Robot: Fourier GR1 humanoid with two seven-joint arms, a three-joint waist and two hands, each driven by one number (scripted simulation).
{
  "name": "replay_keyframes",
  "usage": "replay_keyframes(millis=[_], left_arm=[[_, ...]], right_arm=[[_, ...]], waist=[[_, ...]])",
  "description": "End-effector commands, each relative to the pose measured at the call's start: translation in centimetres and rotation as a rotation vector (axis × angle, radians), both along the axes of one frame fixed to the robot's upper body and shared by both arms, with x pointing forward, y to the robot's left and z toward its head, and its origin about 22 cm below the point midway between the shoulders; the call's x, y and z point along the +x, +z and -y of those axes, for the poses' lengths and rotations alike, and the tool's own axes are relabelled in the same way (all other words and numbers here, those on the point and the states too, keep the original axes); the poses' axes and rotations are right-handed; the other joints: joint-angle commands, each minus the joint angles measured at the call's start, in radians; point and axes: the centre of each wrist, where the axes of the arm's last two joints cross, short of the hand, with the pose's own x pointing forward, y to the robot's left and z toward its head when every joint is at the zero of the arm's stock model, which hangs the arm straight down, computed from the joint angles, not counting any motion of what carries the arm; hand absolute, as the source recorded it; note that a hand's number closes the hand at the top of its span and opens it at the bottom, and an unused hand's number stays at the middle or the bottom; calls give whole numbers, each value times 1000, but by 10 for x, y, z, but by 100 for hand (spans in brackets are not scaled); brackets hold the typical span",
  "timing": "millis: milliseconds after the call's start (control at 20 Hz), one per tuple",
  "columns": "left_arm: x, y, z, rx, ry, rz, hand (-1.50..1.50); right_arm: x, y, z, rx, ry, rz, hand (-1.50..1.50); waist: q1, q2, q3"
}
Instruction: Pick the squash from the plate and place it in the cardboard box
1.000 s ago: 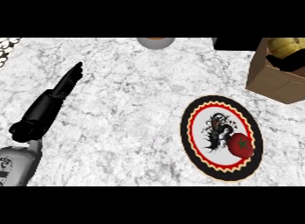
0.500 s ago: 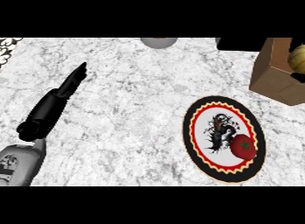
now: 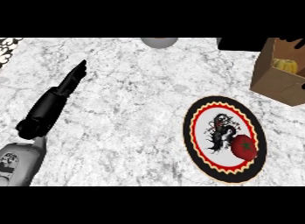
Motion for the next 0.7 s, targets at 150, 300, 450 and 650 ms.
replay_keyframes(millis=[150,300,450,650], left_arm=[[-4,-5,-3,-15,2,-16,0],[6,7,9,2,2,20,0],[-4,0,-2,-6,-8,16,0],[5,9,12,0,-15,15,0]], right_arm=[[8,-2,0,723,-35,103,-150],[2,-11,11,907,-151,54,-150],[-16,4,45,990,-269,65,-150],[-27,2,59,1036,-337,136,-150]], waist=[[-3,-8,1],[-12,1,1],[9,5,1],[19,17,3]])
